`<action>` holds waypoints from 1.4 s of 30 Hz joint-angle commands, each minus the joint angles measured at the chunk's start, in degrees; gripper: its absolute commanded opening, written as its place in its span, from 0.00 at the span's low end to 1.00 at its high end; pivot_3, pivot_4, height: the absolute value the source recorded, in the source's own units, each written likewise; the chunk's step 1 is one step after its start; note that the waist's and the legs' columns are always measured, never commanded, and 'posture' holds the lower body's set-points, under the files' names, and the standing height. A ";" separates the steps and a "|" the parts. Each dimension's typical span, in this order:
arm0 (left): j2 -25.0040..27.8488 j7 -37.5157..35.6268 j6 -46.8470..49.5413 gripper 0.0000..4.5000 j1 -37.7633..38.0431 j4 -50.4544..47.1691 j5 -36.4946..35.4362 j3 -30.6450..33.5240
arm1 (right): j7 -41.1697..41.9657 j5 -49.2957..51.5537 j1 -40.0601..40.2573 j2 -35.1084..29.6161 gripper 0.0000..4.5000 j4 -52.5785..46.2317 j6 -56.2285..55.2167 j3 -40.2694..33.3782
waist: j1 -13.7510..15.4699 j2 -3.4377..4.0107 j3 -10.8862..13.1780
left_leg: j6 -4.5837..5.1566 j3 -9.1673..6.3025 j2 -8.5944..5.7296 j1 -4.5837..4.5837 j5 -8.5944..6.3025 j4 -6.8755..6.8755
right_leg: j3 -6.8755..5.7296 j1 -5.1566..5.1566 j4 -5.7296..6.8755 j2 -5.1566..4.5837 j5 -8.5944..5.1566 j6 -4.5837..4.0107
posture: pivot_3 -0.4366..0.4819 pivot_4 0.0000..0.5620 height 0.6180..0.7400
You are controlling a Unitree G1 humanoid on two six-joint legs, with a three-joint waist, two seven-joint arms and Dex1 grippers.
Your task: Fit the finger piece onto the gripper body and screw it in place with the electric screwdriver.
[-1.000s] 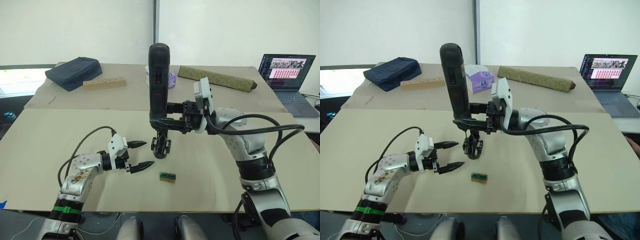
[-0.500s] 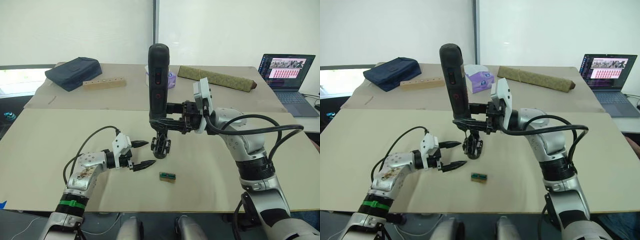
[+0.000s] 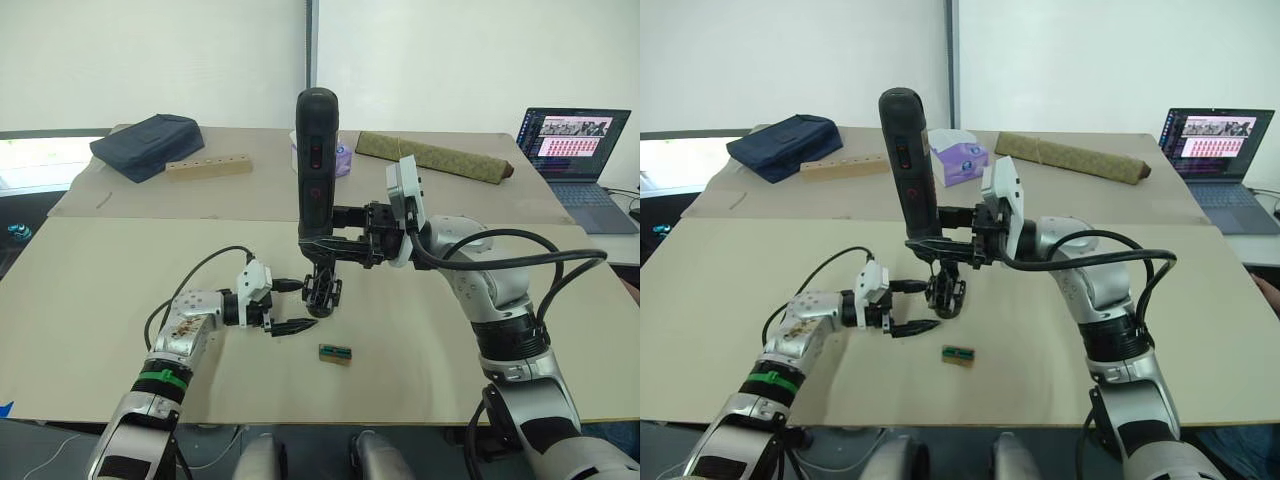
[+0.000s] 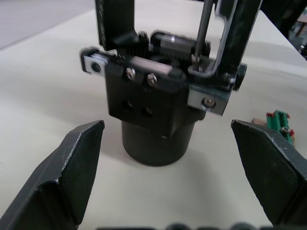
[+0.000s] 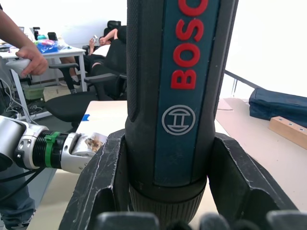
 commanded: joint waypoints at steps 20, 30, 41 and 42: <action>-4.96 -0.96 -6.83 1.00 -6.78 12.62 5.37 -0.78 | -1.18 -0.50 0.36 -0.77 0.42 -2.21 -0.01 -0.44 | 0.04 0.00 0.00 | 0.00 -0.02 -0.02 0.00 0.00 0.02 | 0.00 0.02 0.01 0.00 0.01 0.02 | 0.48 0.27 1.00; -5.40 -1.03 -8.83 0.51 -7.67 15.65 6.95 -1.23 | -1.40 -0.76 0.99 -1.01 0.42 -2.58 0.68 0.33 | 0.06 -0.01 -0.01 | 0.00 -0.03 -0.02 0.02 0.00 0.03 | 0.00 0.05 0.02 0.00 0.01 0.03 | 0.48 0.27 1.00; -6.57 0.21 -8.73 0.51 -7.16 15.10 7.77 -1.47 | -2.45 -3.07 1.98 -1.42 0.42 -1.38 3.09 3.45 | 0.28 -0.01 -0.12 | 0.00 -0.04 -0.03 0.12 0.00 0.05 | 0.00 0.17 0.01 -0.02 0.01 0.03 | 0.48 0.27 1.00; -6.58 0.26 -8.45 0.51 -7.12 14.96 7.80 -1.49 | -2.66 -3.17 2.10 -1.40 0.42 -1.26 3.30 3.65 | 0.32 -0.01 -0.17 | 0.00 -0.04 -0.03 0.12 0.00 0.05 | 0.00 0.17 0.01 -0.02 0.01 0.04 | 0.48 0.27 1.00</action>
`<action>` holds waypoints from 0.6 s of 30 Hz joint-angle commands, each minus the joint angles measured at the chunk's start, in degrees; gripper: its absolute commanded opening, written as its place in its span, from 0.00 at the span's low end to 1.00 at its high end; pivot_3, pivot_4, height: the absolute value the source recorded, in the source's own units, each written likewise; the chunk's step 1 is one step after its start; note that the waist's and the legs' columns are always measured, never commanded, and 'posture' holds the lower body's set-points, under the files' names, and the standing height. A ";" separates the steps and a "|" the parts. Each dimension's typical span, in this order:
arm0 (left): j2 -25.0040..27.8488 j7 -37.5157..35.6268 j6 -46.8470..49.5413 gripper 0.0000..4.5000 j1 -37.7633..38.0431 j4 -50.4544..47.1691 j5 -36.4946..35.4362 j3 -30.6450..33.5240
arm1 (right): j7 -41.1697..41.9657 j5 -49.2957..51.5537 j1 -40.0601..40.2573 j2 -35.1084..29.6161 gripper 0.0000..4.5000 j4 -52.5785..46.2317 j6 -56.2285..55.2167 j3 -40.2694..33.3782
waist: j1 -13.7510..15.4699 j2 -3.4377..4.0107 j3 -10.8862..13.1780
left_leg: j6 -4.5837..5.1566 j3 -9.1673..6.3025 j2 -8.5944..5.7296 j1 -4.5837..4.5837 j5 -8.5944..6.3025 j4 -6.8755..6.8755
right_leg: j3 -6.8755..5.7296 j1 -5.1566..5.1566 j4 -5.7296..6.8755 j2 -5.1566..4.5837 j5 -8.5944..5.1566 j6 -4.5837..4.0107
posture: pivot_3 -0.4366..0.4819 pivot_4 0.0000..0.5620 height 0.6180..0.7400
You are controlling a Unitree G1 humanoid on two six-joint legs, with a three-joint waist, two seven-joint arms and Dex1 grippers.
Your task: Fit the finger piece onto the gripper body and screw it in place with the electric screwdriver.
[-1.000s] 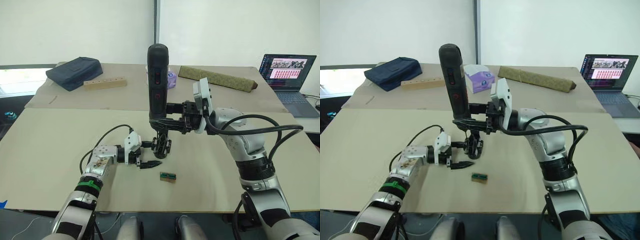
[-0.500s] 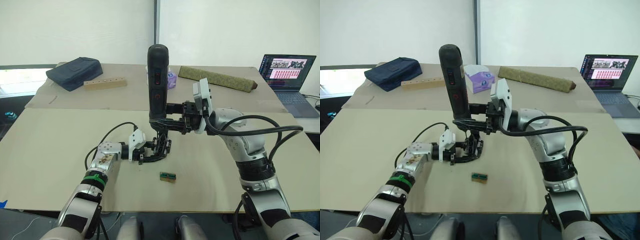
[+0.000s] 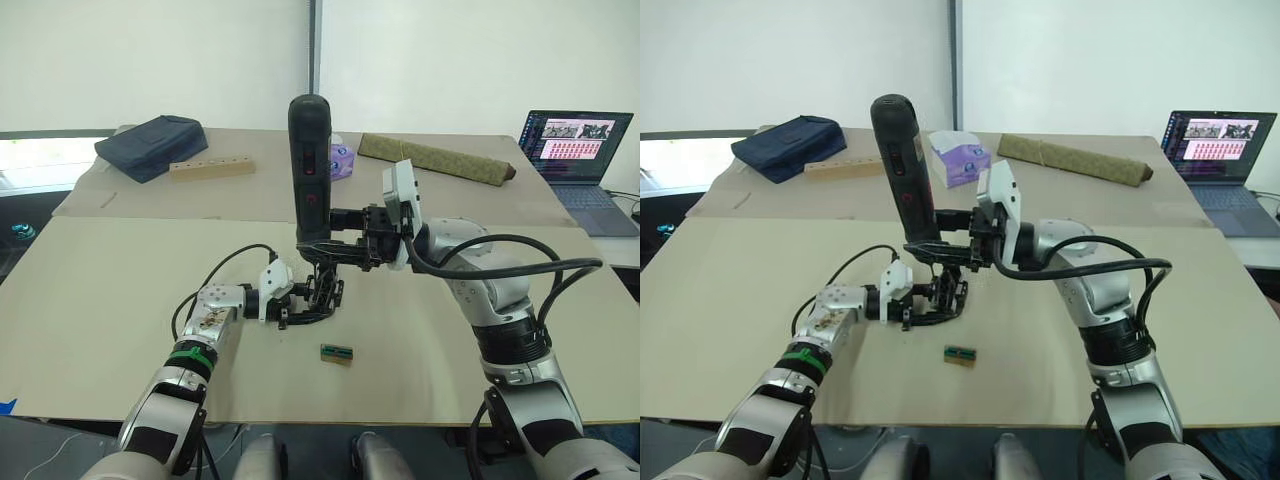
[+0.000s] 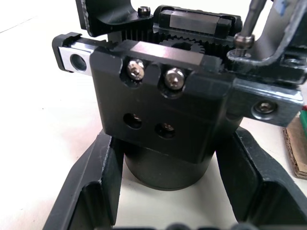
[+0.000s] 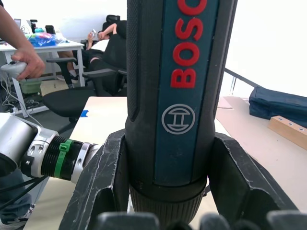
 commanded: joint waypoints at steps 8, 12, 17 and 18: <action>-0.65 0.68 2.13 0.51 0.66 -0.90 1.41 -1.04 | -0.64 -3.36 4.01 -0.47 0.42 3.98 1.28 3.56 | 0.13 0.03 -0.50 | 0.00 0.00 0.00 0.06 0.00 0.00 | 0.00 0.06 -0.03 0.00 0.00 0.00 | 0.48 0.27 1.00; -0.59 0.72 2.38 0.51 0.70 -1.00 1.48 -1.06 | -0.89 -3.60 4.78 -0.70 0.42 4.08 2.17 4.30 | 0.10 0.05 -0.74 | 0.00 0.00 0.00 0.11 0.00 0.00 | 0.00 0.10 -0.03 0.00 -0.01 0.00 | 0.48 0.27 1.00; -0.58 0.70 2.82 0.51 0.73 -1.17 1.54 -1.12 | -1.05 -3.99 5.38 -0.66 0.42 4.12 1.97 4.62 | 0.08 0.03 -0.99 | 0.00 0.00 0.00 0.11 0.00 -0.01 | 0.00 0.10 -0.04 0.00 -0.01 0.01 | 0.48 0.27 1.00; -0.58 0.67 2.86 0.51 0.74 -1.18 1.57 -1.12 | -1.14 -3.92 5.39 -0.54 0.42 4.10 1.91 4.51 | 0.08 0.02 -1.01 | 0.00 0.00 0.00 0.11 0.00 -0.02 | 0.00 0.10 -0.04 0.00 -0.01 0.01 | 0.48 0.27 1.00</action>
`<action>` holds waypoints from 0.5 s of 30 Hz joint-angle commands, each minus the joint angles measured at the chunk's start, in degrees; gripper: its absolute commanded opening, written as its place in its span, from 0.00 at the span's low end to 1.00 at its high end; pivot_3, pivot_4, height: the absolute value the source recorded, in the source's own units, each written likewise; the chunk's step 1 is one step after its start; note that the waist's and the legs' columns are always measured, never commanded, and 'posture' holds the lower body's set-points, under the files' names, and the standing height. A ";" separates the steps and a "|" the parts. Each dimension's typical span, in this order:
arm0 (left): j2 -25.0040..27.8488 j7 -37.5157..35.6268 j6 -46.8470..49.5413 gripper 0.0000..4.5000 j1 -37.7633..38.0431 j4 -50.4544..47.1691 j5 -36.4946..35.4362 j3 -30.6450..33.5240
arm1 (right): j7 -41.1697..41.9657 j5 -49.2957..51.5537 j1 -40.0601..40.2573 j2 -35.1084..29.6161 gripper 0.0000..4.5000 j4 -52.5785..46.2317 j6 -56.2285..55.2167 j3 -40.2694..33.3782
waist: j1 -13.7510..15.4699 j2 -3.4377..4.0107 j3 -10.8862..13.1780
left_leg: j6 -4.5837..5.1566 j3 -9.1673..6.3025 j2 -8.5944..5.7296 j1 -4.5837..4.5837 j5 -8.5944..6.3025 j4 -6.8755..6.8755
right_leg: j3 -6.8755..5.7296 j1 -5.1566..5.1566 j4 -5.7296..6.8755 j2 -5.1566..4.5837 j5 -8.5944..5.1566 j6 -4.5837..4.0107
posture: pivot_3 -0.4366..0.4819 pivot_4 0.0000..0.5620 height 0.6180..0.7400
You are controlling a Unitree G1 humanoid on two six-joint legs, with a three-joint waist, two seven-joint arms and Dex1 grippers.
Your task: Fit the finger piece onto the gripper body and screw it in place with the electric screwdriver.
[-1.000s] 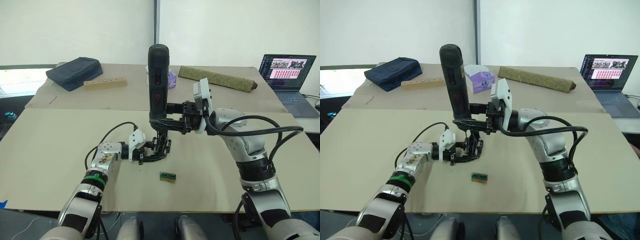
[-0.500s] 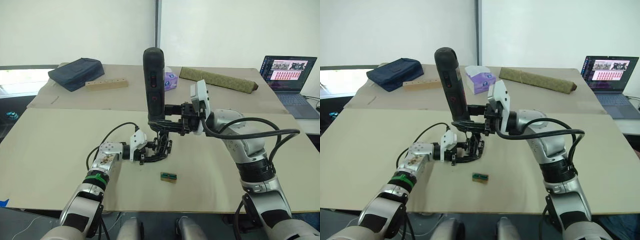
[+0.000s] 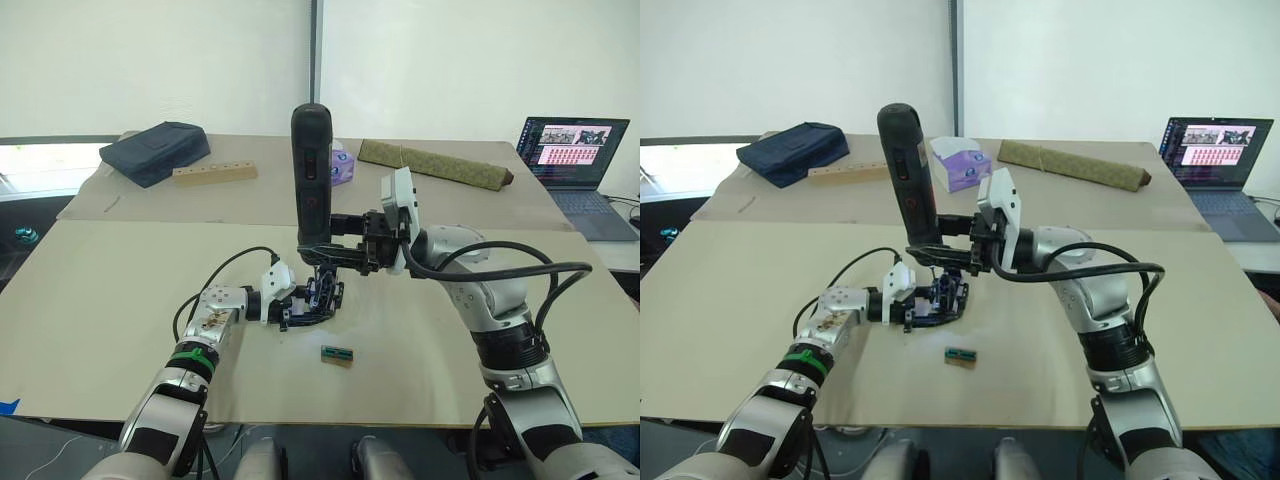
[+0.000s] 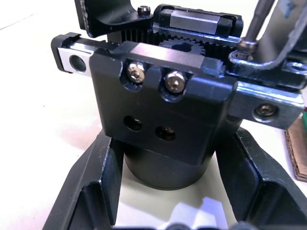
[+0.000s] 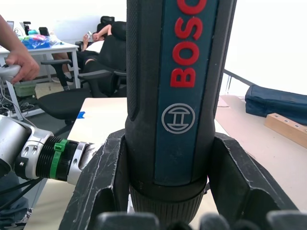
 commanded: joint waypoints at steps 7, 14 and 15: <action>-0.29 -0.25 0.94 0.51 0.47 -0.95 0.82 -0.82 | 1.40 -1.81 1.00 -1.04 0.42 3.30 1.32 1.79 | -0.02 -0.01 -0.04 | 0.00 0.00 0.00 0.00 0.00 0.00 | 0.00 -0.01 0.00 0.00 0.00 0.00 | 0.48 0.27 1.00; 0.01 0.11 2.31 0.51 0.93 -1.14 1.55 -1.38 | 4.29 3.27 -2.97 0.26 0.42 1.43 -0.35 -3.08 | 0.02 -0.01 -0.03 | 0.00 0.00 0.00 -0.10 0.00 -0.01 | 0.00 -0.09 -0.02 0.00 0.00 0.00 | 0.48 0.27 1.00; 0.03 0.21 2.29 0.51 1.07 -1.22 1.62 -1.43 | 4.39 4.33 -3.97 0.36 0.42 1.20 -0.26 -4.10 | 0.02 -0.01 -0.02 | 0.00 0.00 0.00 -0.11 0.00 -0.01 | 0.00 -0.10 -0.01 0.00 0.00 0.00 | 0.48 0.27 1.00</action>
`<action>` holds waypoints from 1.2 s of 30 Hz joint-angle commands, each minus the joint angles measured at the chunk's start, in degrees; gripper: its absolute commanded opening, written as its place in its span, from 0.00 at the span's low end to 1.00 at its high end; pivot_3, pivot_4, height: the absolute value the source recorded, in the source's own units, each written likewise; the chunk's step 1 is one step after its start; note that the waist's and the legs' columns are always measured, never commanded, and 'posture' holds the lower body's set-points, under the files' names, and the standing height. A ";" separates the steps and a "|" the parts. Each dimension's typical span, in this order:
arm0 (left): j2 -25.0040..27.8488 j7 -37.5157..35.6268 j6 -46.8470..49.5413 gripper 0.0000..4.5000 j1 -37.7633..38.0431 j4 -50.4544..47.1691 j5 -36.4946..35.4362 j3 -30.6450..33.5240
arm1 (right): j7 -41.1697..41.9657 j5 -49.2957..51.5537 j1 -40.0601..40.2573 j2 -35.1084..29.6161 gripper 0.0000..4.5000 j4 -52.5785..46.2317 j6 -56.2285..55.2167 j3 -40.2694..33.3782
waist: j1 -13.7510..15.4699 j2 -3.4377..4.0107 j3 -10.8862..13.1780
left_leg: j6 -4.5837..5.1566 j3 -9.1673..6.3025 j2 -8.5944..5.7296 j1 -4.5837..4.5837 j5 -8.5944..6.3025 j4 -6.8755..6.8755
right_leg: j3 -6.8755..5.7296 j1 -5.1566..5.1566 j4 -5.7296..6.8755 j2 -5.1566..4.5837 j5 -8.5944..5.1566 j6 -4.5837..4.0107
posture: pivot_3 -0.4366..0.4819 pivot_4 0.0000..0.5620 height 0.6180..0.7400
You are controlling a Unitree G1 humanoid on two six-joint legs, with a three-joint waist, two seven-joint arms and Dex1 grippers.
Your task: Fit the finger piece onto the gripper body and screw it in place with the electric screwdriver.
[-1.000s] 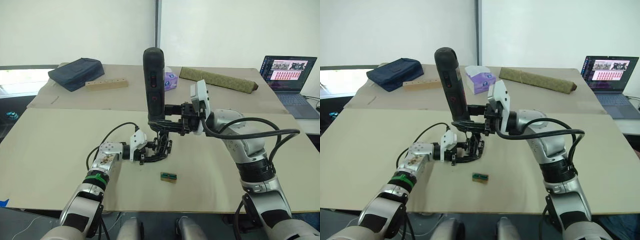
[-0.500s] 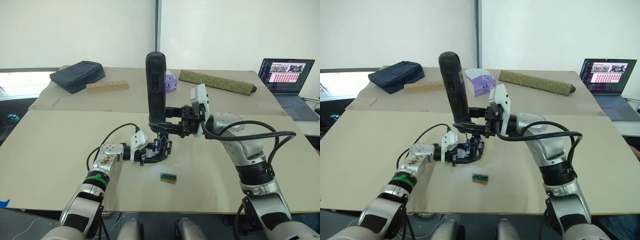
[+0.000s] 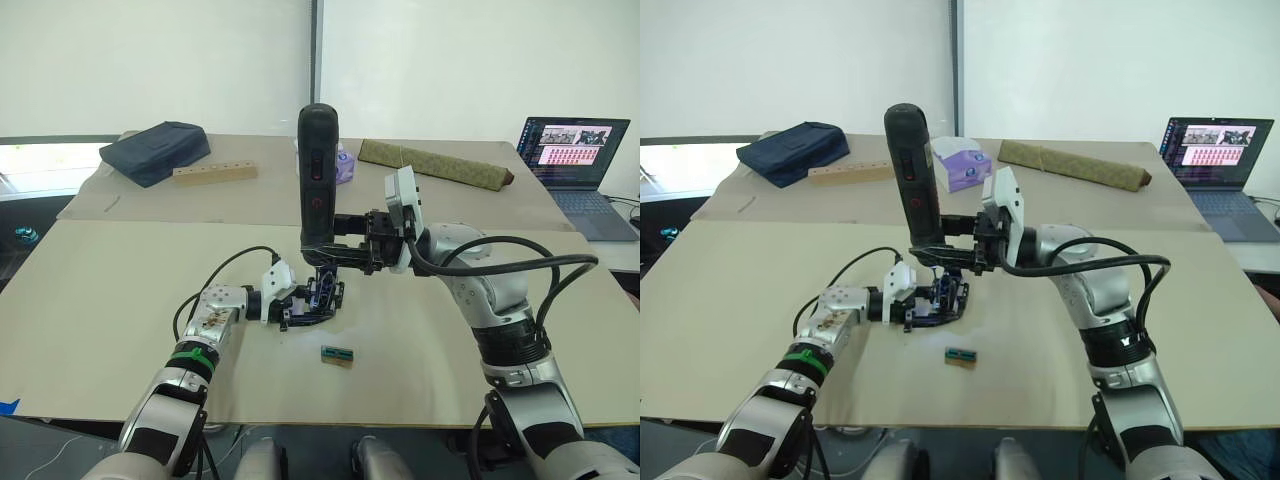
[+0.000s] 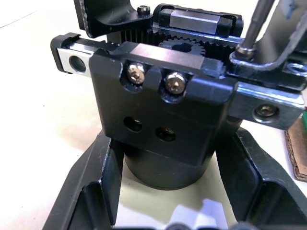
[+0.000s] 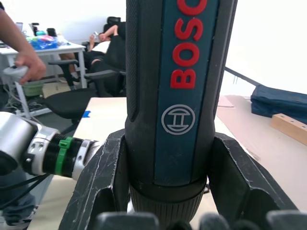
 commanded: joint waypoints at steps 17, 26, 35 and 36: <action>1.43 1.05 4.69 0.90 3.77 -2.45 1.63 -1.66 | 5.68 12.61 -9.76 -2.10 0.42 -3.13 3.66 -10.59 | -0.34 0.22 0.27 | 0.00 -0.02 0.00 -0.11 0.00 0.00 | -0.01 -0.10 0.01 0.00 0.00 0.00 | 0.48 0.27 1.00; 12.07 -3.43 -3.92 0.99 14.68 -9.43 -5.01 6.64 | 3.22 16.32 2.29 -16.33 0.42 -13.48 8.12 -21.18 | -1.26 0.16 0.26 | 0.00 -0.02 0.14 0.12 -0.01 -0.44 | -0.02 -0.09 -0.07 0.02 -0.03 -0.12 | 0.48 0.27 1.00; 18.95 -8.85 -6.02 0.99 30.82 -25.86 -16.56 15.57 | 0.21 11.64 29.41 -17.16 0.42 -22.36 -2.12 -30.21 | -2.04 0.46 0.59 | -0.01 0.01 0.21 0.26 0.01 -0.68 | 0.06 -0.19 0.10 -0.04 -0.17 -0.29 | 0.48 0.27 1.00; 19.37 -8.33 -5.36 0.99 31.75 -27.89 -16.51 15.43 | 0.24 10.88 31.39 -16.42 0.42 -22.82 -3.54 -29.51 | -1.99 0.47 0.61 | -0.02 0.01 0.21 0.25 0.01 -0.67 | 0.06 -0.17 0.07 -0.07 -0.18 -0.27 | 0.48 0.27 1.00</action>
